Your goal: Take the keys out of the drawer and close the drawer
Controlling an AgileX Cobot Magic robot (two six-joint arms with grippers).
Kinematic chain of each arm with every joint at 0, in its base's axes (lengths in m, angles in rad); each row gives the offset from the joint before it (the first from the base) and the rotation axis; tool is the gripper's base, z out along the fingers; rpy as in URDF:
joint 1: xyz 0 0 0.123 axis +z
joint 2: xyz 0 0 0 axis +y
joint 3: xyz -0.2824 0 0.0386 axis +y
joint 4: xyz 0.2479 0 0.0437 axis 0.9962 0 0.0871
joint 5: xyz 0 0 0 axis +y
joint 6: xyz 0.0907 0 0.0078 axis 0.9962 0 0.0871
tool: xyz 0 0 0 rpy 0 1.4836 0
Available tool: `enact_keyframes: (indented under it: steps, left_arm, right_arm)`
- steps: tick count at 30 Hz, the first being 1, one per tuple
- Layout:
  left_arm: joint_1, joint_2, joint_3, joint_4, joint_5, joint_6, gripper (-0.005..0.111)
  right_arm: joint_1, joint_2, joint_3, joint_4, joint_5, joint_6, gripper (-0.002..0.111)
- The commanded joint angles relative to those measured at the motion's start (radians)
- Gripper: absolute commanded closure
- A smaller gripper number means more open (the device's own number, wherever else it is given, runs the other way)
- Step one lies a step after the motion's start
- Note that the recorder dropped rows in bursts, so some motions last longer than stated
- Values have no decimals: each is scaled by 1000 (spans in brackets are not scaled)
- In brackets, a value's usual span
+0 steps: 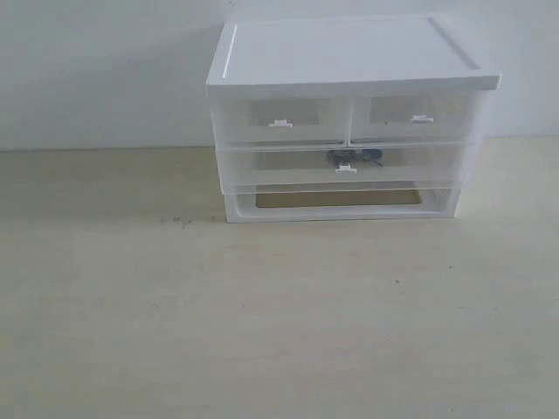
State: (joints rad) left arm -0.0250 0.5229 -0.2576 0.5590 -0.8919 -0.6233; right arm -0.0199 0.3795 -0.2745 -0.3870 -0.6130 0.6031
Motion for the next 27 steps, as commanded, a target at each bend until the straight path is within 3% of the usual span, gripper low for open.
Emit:
enact_keyframes:
  steps: [1,9,17,23,25,26,27]
  left_arm:
    - [2,255,-59,139,-141,-17,102]
    - [-6,722,-209,354,-253,73,102]
    - [-140,1124,-395,380,-231,252,102]
    - [-266,1276,-573,380,-79,306,102]
    - [-317,1314,-652,380,37,306,102]
    - [-357,1333,-713,372,185,306,101]
    - [-372,1341,-739,372,246,312,98]
  right_arm:
    - [4,230,-53,-115,-40,69,108]
    - [4,692,-123,-172,-222,56,108]
    - [4,1062,-281,-211,-230,38,108]
    - [4,1216,-392,-213,-230,45,108]
    - [4,1290,-452,-213,-228,51,108]
    - [4,1325,-487,-213,-228,62,108]
    - [4,1340,-505,-213,-222,70,108]
